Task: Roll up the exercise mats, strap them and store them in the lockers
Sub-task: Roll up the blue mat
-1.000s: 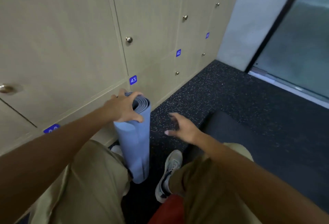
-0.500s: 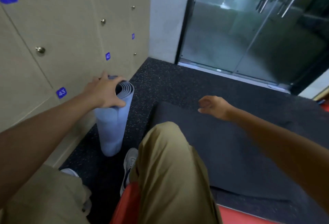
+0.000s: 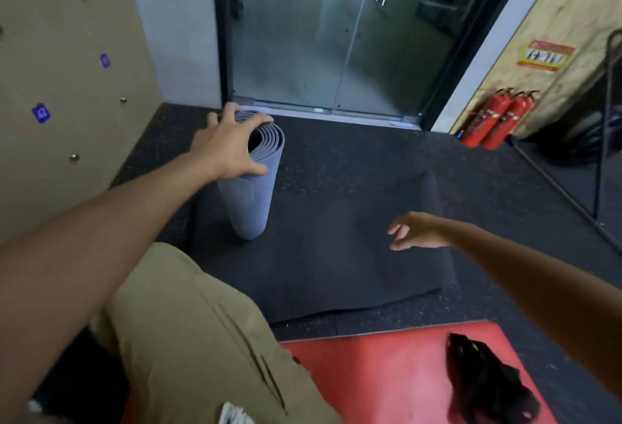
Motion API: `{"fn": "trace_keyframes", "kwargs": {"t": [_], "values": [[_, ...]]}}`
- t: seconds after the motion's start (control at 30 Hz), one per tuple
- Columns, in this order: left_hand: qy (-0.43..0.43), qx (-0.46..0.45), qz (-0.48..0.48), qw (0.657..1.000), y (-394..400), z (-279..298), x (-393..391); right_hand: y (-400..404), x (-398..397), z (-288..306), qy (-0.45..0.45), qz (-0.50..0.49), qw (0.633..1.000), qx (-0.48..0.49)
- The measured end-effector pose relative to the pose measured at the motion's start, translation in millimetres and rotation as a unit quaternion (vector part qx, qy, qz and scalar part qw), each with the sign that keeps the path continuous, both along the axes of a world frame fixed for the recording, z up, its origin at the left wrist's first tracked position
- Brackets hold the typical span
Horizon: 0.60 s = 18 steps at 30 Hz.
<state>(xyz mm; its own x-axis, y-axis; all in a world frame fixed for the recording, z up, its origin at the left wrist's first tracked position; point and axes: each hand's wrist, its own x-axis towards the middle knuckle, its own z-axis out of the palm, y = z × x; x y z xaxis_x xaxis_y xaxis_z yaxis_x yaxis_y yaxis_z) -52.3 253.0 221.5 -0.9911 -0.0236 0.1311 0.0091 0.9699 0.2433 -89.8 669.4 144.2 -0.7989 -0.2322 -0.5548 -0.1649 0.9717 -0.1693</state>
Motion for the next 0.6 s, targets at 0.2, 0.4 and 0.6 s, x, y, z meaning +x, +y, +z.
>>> {"fn": "trace_keyframes", "kwargs": {"t": [0.2, 0.4, 0.6], "values": [[-0.037, 0.036, -0.053, 0.997, 71.2, -44.6, -4.8, 71.2, 33.7, -35.9, -0.157, -0.05, 0.979, 0.12], [-0.05, 0.008, -0.069, 0.996, 101.4, -64.4, -0.9, 92.8, 58.0, -59.8, -0.259, -0.067, 0.945, 0.187], [-0.054, -0.013, -0.05, 0.997, 105.1, -68.4, 2.0, 79.3, 69.3, -66.0, -0.29, -0.012, 0.927, 0.238]]}}
